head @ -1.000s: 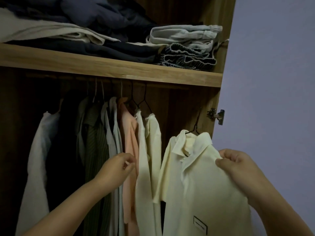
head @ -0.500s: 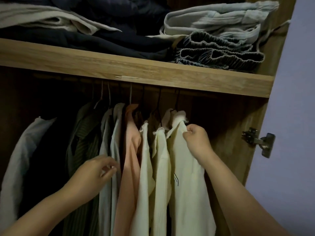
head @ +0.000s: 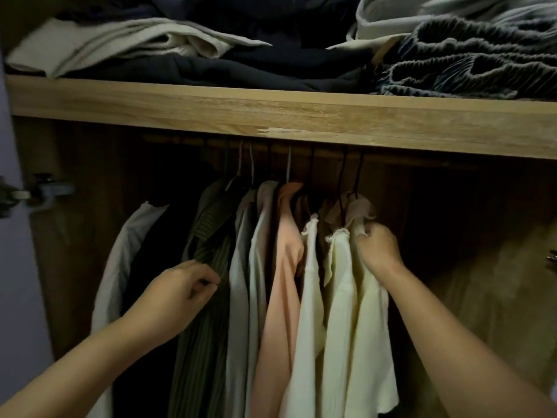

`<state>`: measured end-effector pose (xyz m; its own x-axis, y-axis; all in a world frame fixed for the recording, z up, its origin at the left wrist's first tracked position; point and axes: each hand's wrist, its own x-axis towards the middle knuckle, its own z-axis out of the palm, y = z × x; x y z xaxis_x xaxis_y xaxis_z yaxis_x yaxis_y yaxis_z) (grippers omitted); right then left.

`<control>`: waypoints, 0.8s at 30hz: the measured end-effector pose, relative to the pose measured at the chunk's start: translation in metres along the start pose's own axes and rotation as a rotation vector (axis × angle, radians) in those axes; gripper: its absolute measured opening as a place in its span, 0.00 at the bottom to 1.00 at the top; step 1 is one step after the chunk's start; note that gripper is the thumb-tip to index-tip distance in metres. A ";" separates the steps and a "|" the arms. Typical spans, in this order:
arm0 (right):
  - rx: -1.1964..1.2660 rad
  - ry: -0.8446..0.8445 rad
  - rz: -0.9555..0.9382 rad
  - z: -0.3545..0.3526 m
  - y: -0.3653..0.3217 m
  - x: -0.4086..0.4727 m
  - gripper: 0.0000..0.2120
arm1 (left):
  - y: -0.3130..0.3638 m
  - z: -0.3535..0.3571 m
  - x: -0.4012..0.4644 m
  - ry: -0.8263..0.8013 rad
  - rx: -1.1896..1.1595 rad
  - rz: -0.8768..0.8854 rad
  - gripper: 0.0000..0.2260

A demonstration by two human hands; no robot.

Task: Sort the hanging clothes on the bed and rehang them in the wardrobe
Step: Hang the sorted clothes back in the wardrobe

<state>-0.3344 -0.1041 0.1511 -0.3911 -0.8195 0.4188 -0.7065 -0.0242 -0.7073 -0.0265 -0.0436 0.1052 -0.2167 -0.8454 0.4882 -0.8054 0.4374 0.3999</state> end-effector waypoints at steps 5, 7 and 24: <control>-0.121 0.001 -0.047 -0.005 0.000 -0.023 0.14 | -0.003 0.000 -0.015 -0.006 0.030 0.001 0.09; -0.172 0.001 -0.058 -0.008 -0.001 -0.036 0.14 | -0.005 0.000 -0.023 -0.017 0.022 0.012 0.09; -0.370 -0.320 -0.127 0.013 -0.059 -0.262 0.16 | -0.047 -0.063 -0.155 -0.158 -0.029 0.057 0.10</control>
<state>-0.1831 0.1046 0.0759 -0.1288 -0.9592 0.2517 -0.9213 0.0218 -0.3883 0.0794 0.0867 0.0595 -0.3474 -0.8559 0.3831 -0.7735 0.4925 0.3989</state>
